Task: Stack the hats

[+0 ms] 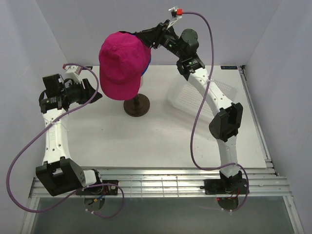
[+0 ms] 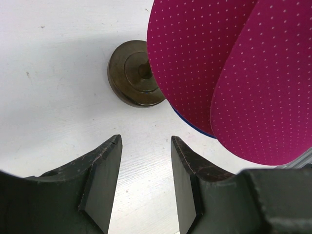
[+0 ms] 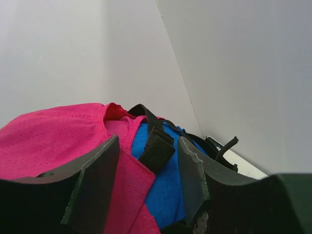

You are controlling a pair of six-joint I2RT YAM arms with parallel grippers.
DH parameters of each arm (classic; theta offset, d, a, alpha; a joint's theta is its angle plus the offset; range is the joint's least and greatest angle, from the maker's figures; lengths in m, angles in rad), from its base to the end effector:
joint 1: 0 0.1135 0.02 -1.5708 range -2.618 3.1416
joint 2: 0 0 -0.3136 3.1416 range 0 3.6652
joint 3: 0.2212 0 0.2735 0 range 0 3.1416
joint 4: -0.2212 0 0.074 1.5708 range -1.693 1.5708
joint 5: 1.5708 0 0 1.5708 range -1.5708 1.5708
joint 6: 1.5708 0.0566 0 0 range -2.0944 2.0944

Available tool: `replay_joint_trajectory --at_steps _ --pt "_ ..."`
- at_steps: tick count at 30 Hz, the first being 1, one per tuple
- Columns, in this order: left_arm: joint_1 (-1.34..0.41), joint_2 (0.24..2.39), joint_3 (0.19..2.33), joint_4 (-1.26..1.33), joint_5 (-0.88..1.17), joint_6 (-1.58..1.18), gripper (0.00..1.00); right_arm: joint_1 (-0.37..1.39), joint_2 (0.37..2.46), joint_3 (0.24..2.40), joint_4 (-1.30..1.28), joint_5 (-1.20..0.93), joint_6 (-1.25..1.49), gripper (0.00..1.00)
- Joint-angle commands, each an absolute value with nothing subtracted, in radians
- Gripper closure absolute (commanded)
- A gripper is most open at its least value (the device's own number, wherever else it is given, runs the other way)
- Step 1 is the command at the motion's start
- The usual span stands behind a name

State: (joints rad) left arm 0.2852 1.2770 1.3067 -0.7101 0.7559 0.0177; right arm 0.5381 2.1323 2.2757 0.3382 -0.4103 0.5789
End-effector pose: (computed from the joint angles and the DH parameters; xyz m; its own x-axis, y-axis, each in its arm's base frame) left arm 0.2831 0.0425 0.4091 -0.5982 -0.1619 -0.7848 0.3176 0.8513 -0.4177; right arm 0.4642 0.3034 0.5348 -0.0903 0.5304 -0.8429 -0.8651 0.3776 0.3302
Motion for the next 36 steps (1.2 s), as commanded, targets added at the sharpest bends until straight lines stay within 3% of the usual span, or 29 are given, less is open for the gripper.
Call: replay_joint_trajectory --at_steps 1,5,7,10,13,36 --pt "0.29 1.238 1.316 -0.699 0.778 0.017 0.45 0.535 2.123 2.299 0.371 -0.408 0.606 0.44" --pt "0.29 1.238 1.319 -0.699 0.779 0.015 0.45 0.538 2.135 2.295 0.371 -0.405 0.615 0.52" --pt "0.29 1.238 1.319 -0.699 0.776 0.017 0.45 0.54 2.141 2.295 0.374 -0.416 0.627 0.6" --pt "0.29 1.236 1.318 -0.698 0.775 0.017 0.44 0.538 2.134 2.274 0.373 -0.413 0.632 0.82" --pt "0.29 1.235 1.319 -0.699 0.778 0.018 0.44 0.538 2.106 2.229 0.38 -0.396 0.629 0.91" --pt "0.29 1.227 1.308 -0.698 0.785 0.021 0.44 0.598 1.996 2.04 0.172 -0.084 0.479 0.92"
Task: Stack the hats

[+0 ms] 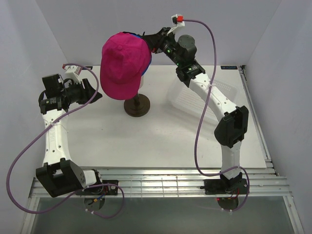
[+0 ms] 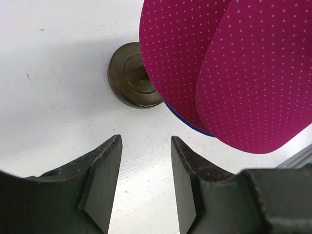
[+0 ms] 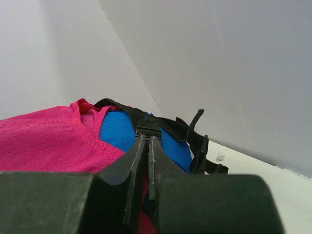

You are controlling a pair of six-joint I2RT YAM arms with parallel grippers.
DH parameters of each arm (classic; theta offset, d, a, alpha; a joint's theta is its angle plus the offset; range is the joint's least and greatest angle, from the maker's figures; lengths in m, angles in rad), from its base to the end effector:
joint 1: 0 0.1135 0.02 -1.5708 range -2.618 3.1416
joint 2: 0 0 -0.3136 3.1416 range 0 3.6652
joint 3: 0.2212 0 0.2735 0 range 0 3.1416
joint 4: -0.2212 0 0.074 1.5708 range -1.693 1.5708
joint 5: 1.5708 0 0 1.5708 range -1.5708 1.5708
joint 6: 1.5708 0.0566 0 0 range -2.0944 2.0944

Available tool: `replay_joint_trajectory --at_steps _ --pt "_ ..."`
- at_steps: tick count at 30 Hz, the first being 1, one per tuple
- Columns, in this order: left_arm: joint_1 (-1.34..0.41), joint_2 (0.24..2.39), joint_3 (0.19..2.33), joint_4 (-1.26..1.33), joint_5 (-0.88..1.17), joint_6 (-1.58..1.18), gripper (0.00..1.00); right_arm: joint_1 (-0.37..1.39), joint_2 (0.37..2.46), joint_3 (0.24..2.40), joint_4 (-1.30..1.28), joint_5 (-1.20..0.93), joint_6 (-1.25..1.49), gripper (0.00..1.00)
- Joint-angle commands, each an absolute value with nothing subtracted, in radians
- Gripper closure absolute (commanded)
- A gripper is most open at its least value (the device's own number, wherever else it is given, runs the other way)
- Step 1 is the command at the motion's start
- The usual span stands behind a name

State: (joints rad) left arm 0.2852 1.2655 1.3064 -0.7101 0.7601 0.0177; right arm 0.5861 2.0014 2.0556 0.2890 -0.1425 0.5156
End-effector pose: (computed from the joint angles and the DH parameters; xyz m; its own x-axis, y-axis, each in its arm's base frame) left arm 0.2798 0.0414 0.4121 -0.5896 -0.1595 -0.7918 0.3251 0.8505 -0.4135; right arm 0.4425 0.3035 0.5166 -0.0810 0.5321 -0.8428 -0.7115 0.5613 0.4227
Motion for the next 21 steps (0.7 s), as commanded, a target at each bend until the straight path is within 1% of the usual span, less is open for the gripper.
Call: replay_joint_trajectory --at_steps 1,5,8,13,17,18,19,21 --pt "0.29 1.227 1.308 -0.698 0.785 0.023 0.44 0.601 1.999 2.045 0.167 -0.071 0.479 0.92" --pt "0.29 1.221 1.312 -0.707 0.788 0.031 0.45 0.614 2.019 2.092 0.103 -0.026 0.472 0.92" --pt "0.29 1.22 1.312 -0.718 0.795 0.041 0.45 0.617 2.023 2.085 0.075 -0.005 0.472 0.92" --pt "0.29 1.22 1.312 -0.727 0.795 0.051 0.45 0.618 1.993 2.014 0.097 0.026 0.468 0.92" --pt "0.29 1.223 1.321 -0.732 0.792 0.052 0.44 0.618 1.98 2.031 0.098 0.012 0.448 0.92" --pt "0.29 1.223 1.327 -0.736 0.788 0.057 0.44 0.618 1.974 2.039 0.094 0.011 0.442 0.9" --pt "0.29 1.224 1.331 -0.739 0.781 0.06 0.44 0.62 1.968 2.048 0.089 0.015 0.43 0.85" --pt "0.29 1.223 1.338 -0.744 0.759 0.063 0.44 0.62 1.947 2.049 0.094 0.021 0.416 0.82"
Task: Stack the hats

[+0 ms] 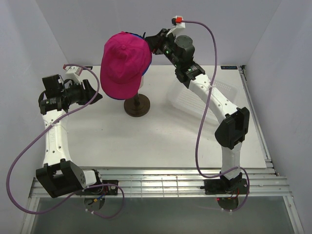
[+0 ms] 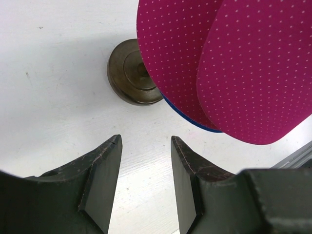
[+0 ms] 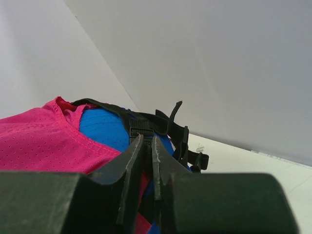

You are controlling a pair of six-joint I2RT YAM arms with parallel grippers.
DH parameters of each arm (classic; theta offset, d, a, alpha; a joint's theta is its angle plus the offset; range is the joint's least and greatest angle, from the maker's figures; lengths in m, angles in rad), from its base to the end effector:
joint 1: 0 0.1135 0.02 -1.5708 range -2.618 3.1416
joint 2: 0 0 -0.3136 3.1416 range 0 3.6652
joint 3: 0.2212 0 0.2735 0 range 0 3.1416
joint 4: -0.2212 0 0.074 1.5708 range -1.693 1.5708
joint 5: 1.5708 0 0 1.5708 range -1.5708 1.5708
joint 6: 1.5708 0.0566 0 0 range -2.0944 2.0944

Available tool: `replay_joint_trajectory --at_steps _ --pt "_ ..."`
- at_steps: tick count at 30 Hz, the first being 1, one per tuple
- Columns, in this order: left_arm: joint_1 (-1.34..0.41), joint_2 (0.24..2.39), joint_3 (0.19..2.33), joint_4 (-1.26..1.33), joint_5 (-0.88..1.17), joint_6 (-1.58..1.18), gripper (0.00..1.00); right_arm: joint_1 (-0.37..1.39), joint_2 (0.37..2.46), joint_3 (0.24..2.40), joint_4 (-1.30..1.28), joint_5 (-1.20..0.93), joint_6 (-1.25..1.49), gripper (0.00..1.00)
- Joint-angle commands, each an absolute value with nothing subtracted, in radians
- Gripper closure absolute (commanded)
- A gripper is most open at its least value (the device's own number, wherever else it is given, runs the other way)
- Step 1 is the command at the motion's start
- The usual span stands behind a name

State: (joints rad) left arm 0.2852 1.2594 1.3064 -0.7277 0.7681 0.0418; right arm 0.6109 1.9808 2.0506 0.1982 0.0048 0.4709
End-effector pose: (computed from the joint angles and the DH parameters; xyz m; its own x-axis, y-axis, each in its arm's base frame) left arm 0.2767 0.0401 0.4123 -0.5902 -0.1417 -0.7947 0.3407 0.8487 -0.4044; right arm 0.4367 0.3055 0.5142 -0.0652 0.5082 -0.8588 -0.6062 0.6634 0.4386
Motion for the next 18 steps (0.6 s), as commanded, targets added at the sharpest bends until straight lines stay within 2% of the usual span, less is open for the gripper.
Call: replay_joint_trajectory --at_steps 1,5,8,15,18 --pt "0.29 1.223 1.338 -0.744 0.755 0.066 0.44 0.62 1.939 2.046 0.095 0.028 0.41 0.81" --pt "0.29 1.223 1.338 -0.744 0.753 0.066 0.44 0.62 1.925 2.052 0.095 0.026 0.391 0.77" --pt "0.29 1.221 1.338 -0.744 0.749 0.066 0.44 0.62 1.936 2.062 0.081 0.018 0.388 0.62" --pt "0.29 1.218 1.344 -0.746 0.736 0.069 0.44 0.62 1.939 2.098 0.063 0.014 0.373 0.47" --pt "0.29 1.218 1.342 -0.747 0.706 0.078 0.44 0.62 1.927 2.117 0.054 0.049 0.354 0.27"
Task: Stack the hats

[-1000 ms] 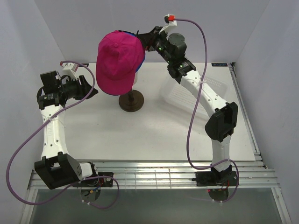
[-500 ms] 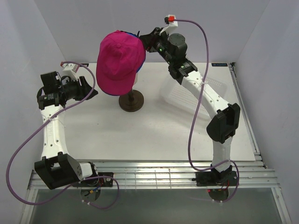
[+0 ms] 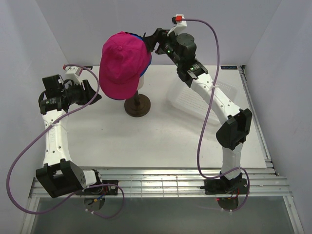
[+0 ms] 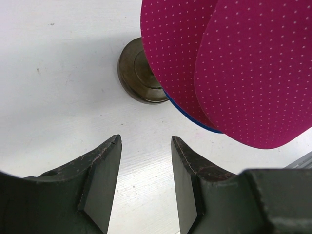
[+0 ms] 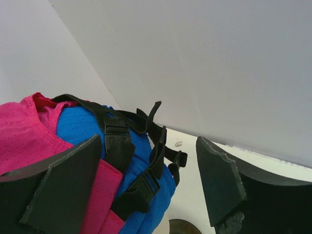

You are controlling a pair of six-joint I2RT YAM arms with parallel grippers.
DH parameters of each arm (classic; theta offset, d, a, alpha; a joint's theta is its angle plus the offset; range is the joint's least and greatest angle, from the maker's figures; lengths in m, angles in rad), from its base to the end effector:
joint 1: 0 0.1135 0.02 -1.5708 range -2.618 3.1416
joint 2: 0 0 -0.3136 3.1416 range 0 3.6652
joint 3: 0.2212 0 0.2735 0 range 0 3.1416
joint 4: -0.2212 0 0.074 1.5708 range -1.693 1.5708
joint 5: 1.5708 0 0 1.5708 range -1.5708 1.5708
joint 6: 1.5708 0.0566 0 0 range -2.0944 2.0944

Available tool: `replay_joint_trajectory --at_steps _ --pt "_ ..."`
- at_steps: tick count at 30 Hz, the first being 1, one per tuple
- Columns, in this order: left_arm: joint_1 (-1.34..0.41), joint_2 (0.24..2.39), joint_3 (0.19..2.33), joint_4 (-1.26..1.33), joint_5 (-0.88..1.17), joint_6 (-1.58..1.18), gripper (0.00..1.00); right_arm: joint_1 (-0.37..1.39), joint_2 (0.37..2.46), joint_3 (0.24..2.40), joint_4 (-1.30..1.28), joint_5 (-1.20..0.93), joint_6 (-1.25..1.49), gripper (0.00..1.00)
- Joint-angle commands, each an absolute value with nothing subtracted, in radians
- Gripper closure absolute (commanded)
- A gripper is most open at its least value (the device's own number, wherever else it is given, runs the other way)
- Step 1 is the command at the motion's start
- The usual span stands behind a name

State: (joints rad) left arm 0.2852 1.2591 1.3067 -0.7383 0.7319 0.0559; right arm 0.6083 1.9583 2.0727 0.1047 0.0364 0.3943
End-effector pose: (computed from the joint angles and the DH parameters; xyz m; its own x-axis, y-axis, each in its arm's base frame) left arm 0.2765 0.0416 0.4107 -0.5945 -0.1310 -0.7934 0.3187 0.8675 -0.3820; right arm 0.4313 0.2979 0.5223 -0.0435 0.4375 -0.8982 -0.5689 0.7282 0.3823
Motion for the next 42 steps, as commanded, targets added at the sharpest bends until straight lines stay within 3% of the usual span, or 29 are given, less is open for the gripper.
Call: replay_joint_trajectory --at_steps 1,3,5,14,24,34,42 --pt "0.29 1.218 1.342 -0.747 0.698 0.08 0.44 0.618 1.921 2.12 0.052 0.06 0.339 0.13" --pt "0.29 1.218 1.333 -0.742 0.681 0.083 0.44 0.618 1.91 2.134 0.048 0.078 0.324 0.05" --pt "0.288 1.22 1.327 -0.738 0.675 0.081 0.44 0.617 1.907 2.16 0.035 0.087 0.307 0.1" --pt "0.29 1.221 1.33 -0.736 0.65 0.087 0.43 0.594 1.867 2.166 0.018 0.15 0.279 0.11" --pt "0.29 1.232 1.321 -0.73 0.601 0.092 0.41 0.571 1.747 2.109 0.002 0.369 0.114 0.11" --pt "0.34 1.252 1.247 -0.687 0.445 0.129 0.37 0.324 1.444 1.63 -0.147 0.276 0.052 0.11" --pt "0.39 1.296 1.2 -0.626 0.351 0.129 0.35 0.163 1.359 1.277 -0.244 0.086 0.135 0.11"
